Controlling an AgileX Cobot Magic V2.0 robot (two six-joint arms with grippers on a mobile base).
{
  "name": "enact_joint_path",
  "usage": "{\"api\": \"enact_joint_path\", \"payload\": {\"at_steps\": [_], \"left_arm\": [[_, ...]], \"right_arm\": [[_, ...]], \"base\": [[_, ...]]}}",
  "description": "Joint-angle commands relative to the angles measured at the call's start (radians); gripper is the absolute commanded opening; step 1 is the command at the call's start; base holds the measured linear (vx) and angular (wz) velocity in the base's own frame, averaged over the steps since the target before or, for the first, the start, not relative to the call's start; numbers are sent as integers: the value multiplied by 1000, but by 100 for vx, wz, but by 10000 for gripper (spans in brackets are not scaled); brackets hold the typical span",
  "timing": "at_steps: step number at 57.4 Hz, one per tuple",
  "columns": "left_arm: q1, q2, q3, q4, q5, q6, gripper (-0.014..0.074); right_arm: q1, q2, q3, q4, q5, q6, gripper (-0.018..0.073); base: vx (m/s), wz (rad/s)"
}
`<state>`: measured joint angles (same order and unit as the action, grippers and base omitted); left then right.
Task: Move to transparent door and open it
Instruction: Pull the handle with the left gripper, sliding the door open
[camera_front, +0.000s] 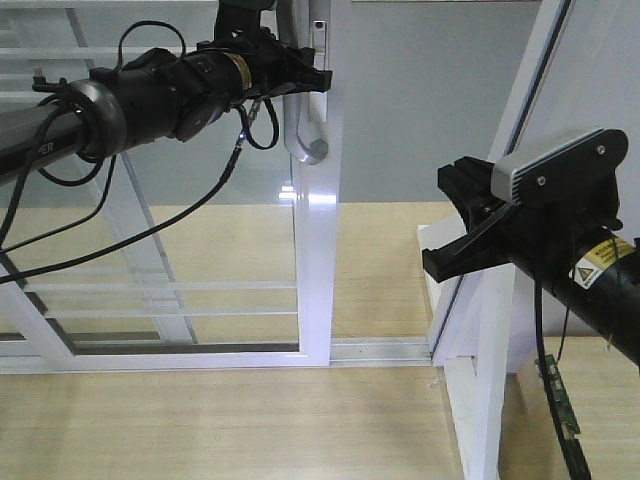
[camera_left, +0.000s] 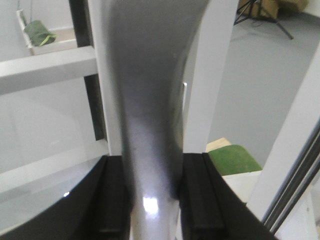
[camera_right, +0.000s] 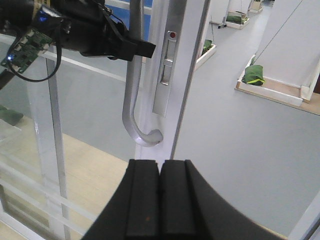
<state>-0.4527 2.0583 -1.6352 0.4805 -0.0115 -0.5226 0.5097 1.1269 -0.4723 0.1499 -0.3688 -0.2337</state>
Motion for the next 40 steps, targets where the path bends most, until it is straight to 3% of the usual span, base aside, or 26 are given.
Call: {"api": "enact_joint_path", "payload": {"at_steps": [1,8,32,40], "left_arm": [[15,-93,-24,-15,70,-10,0],[15,-118,-24,-3,124,-7,0],[18,-187,-24,173,347,-11,0],[44,-213,-24,177,388,-11,0]], "right_arm": [[-4,-13,-28,-4,-89,-11,-4],[-4,-13,-28,-4,-89,-11,-4],[-4,-13,-28,-4,-85,-11,-6],[-4,-13,-28,-4,-86,-11,-6]], "base": [[0,0],[0,0],[0,0],[0,0]]}}
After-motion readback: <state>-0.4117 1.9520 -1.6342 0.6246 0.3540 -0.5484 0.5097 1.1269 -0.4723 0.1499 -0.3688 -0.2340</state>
